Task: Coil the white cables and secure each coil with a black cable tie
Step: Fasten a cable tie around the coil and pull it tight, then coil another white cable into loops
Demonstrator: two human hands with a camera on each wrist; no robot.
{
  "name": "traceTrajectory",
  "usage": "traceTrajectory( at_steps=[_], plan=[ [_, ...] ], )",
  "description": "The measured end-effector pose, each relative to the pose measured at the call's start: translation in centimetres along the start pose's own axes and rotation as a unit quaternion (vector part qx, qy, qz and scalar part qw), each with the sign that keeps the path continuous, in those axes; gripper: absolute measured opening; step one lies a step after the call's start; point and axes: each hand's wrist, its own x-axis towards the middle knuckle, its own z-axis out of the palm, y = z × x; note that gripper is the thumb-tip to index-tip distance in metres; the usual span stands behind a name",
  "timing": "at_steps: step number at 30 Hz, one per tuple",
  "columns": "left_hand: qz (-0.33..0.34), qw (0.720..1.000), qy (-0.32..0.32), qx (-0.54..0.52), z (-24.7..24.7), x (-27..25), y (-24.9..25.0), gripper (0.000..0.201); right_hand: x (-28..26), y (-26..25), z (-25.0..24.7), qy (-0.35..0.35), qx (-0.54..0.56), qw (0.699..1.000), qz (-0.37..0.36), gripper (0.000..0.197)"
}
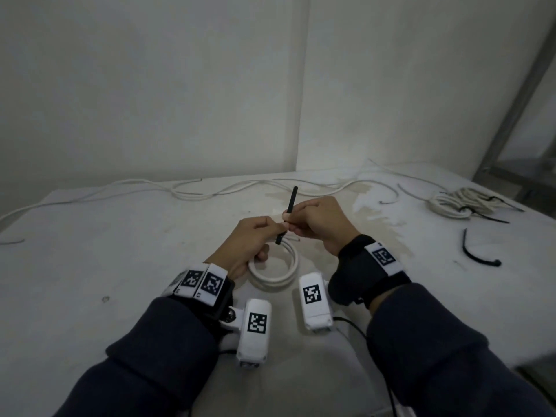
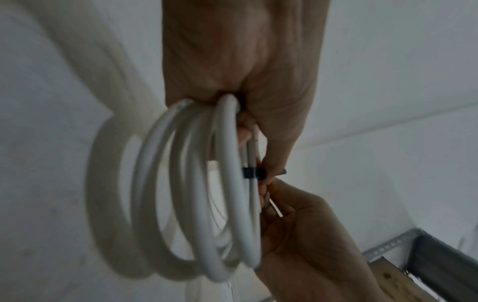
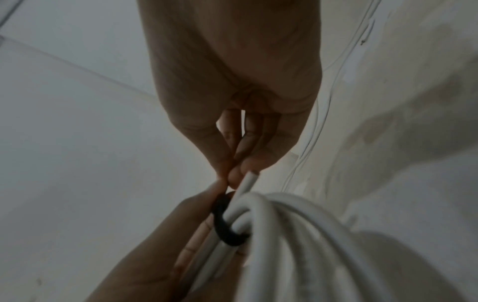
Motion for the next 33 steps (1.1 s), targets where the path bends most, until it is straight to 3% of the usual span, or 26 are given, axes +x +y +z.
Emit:
traceTrajectory(
  at_steps=[4, 8, 11, 13, 15, 19, 22, 24, 26, 28, 30, 32, 33],
  plan=[
    [0.016, 1.000, -0.025, 0.006, 3.7, 1.2, 1.9, 0.028, -0.1, -1.1, -4.1, 0.026, 0.029, 0.999, -0.001, 0.006],
    [-0.003, 0.999, -0.050, -0.007, 8.0, 4.0, 4.2, 0.014, 1.0, -2.5, -8.9, 0.040, 0.037, 0.998, -0.015, 0.010],
    [-0.018, 0.997, -0.066, -0.018, 11.1, 7.0, 5.4, 0.017, 2.9, -2.8, -12.3, 0.059, 0.036, 0.997, -0.018, 0.007],
    [-0.021, 0.998, -0.064, -0.023, 13.1, 9.3, 5.8, 0.017, 4.5, -2.7, -14.5, 0.072, 0.024, 0.997, -0.014, 0.003],
    [-0.021, 0.997, -0.049, -0.051, 15.0, 11.8, 5.8, 0.024, 5.9, -2.4, -16.6, 0.076, -0.018, 0.997, 0.000, 0.011],
    [-0.028, 0.993, -0.002, -0.116, 18.5, 16.7, 5.7, 0.027, 8.1, -1.3, -21.0, 0.019, -0.073, 0.995, 0.069, 0.021],
    [-0.035, 0.996, -0.019, -0.082, 21.3, 19.2, 5.0, 0.022, 9.6, -0.3, -24.1, 0.026, -0.079, 0.994, 0.076, 0.016],
    [-0.030, 0.997, -0.048, -0.051, 23.3, 21.1, 4.7, 0.022, 11.3, 0.4, -26.4, 0.059, -0.075, 0.992, 0.085, 0.018],
    [-0.014, 0.998, -0.058, 0.025, 24.1, 23.4, 4.1, 0.029, 13.4, 1.3, -28.7, 0.136, -0.021, 0.987, 0.078, 0.018],
    [0.016, 0.989, -0.030, 0.145, 23.9, 25.6, 3.3, 0.030, 15.5, 2.0, -31.3, 0.219, 0.046, 0.973, 0.051, 0.009],
    [0.026, 0.966, 0.011, 0.258, 23.3, 27.4, 2.4, 0.035, 17.8, 2.6, -33.9, 0.288, 0.066, 0.955, 0.037, 0.013],
    [0.038, 0.951, 0.042, 0.303, 23.0, 28.5, 2.0, 0.034, 20.0, 2.9, -35.9, 0.344, 0.079, 0.935, 0.030, 0.009],
    [0.051, 0.952, 0.047, 0.299, 23.0, 28.7, 2.1, 0.031, 21.0, 3.1, -36.7, 0.376, 0.027, 0.926, 0.032, 0.019]
  ],
)
